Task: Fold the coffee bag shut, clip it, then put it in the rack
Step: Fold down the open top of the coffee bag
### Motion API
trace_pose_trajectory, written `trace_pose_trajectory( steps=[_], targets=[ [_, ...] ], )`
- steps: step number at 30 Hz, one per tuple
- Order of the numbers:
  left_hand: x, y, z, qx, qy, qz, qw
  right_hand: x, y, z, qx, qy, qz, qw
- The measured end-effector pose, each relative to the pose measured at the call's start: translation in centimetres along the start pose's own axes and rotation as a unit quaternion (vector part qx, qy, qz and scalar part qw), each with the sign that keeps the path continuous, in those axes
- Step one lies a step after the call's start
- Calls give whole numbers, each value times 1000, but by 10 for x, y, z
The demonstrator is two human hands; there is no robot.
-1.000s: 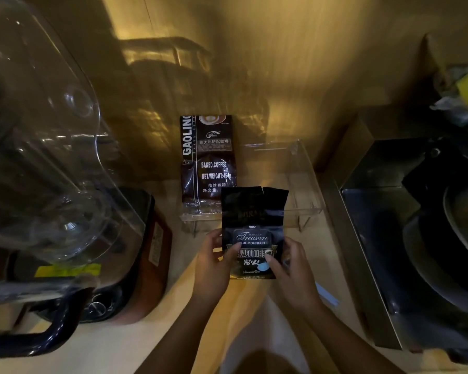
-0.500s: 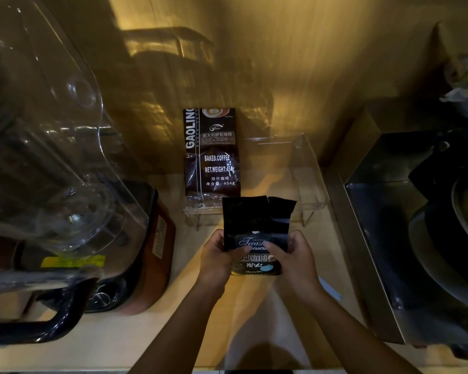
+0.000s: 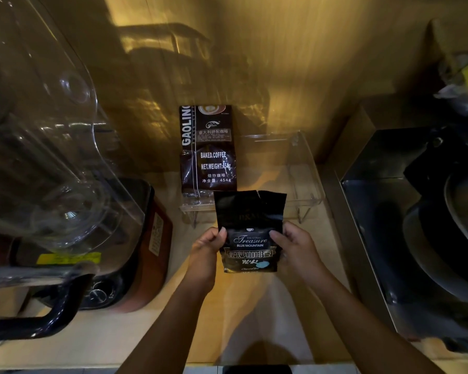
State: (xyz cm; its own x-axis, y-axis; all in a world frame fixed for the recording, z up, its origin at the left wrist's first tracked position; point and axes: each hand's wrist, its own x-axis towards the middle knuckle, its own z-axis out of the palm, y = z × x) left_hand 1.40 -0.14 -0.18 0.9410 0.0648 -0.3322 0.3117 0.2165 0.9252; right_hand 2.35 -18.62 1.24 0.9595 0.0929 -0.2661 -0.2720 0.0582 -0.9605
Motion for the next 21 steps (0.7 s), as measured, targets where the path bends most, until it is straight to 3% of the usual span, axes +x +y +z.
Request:
trace_pose_trajectory(
  steps=[4, 7, 12, 16, 21],
  targets=[
    [1, -5, 5, -155, -18, -65, 986, 2, 1, -1, 144, -24, 50, 988],
    [3, -2, 4, -153, -18, -82, 985, 3, -1, -3, 189, -28, 80, 978],
    [2, 7, 5, -28, 7, -37, 999, 7, 0, -10, 93, 16, 48, 994],
    [-1, 5, 1, -4, -12, 0, 1000, 6, -4, -15, 33, -44, 55, 997],
    [-3, 4, 6, -20, -13, 2, 1000, 5, -4, -6, 67, -89, 76, 991]
  ],
)
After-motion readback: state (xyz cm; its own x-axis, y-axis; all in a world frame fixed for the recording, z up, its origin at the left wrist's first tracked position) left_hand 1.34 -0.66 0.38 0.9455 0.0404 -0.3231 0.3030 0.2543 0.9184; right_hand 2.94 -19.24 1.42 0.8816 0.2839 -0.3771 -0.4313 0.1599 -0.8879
